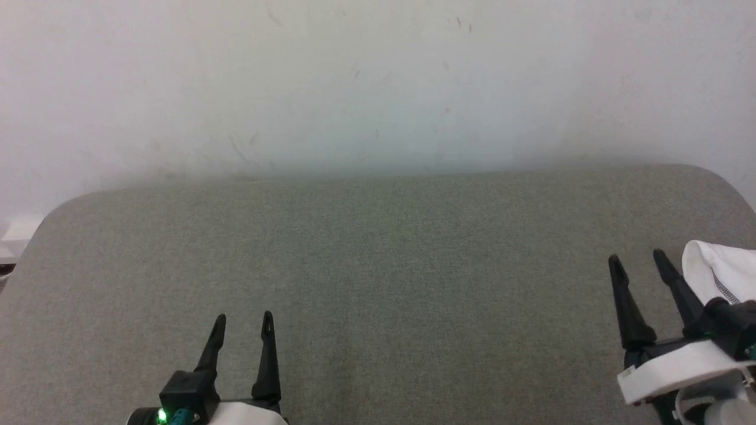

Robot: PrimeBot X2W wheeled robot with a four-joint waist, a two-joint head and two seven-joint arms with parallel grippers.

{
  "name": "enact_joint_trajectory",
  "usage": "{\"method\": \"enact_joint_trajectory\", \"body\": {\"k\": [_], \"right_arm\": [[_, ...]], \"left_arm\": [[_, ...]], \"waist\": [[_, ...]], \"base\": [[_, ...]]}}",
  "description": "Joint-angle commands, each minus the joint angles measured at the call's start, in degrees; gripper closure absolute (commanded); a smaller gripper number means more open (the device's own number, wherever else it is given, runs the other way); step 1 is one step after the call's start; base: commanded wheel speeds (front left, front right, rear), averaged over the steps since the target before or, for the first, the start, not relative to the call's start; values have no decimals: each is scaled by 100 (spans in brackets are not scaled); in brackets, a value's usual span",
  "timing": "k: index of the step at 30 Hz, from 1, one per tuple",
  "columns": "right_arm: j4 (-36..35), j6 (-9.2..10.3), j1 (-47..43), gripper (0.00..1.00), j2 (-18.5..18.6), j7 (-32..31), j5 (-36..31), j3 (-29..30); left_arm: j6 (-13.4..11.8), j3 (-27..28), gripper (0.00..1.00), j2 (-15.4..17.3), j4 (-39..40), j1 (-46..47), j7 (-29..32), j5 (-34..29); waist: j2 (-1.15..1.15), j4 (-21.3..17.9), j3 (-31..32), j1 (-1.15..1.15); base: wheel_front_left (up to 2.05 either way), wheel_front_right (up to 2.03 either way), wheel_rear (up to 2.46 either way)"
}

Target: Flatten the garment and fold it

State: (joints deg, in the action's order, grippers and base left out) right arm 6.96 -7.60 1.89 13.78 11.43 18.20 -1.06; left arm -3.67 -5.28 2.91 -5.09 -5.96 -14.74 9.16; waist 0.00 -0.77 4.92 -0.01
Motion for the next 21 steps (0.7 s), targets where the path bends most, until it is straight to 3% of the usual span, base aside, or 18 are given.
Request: {"method": "enact_joint_trajectory", "body": {"k": [1, 10, 21], "right_arm": [[-84, 11, -208, 0, -159, 68, -130, 13], [-98, 11, -761, 0, -682, 143, -622, 50], [-200, 11, -825, 0, -787, 166, -679, 122]], "left_arm": [[-48, 4, 0, -3, 10, -95, -26, 23], [46, -13, 0, -3, -15, -241, -26, -37], [-9, -9, 0, -3, 10, -261, -26, 1]], "waist": [[0, 68, 65, 1], [0, 135, 148, 1], [0, 137, 133, 1]], "base": [[0, 0, 0], [0, 0, 0], [0, 0, 0]]}}
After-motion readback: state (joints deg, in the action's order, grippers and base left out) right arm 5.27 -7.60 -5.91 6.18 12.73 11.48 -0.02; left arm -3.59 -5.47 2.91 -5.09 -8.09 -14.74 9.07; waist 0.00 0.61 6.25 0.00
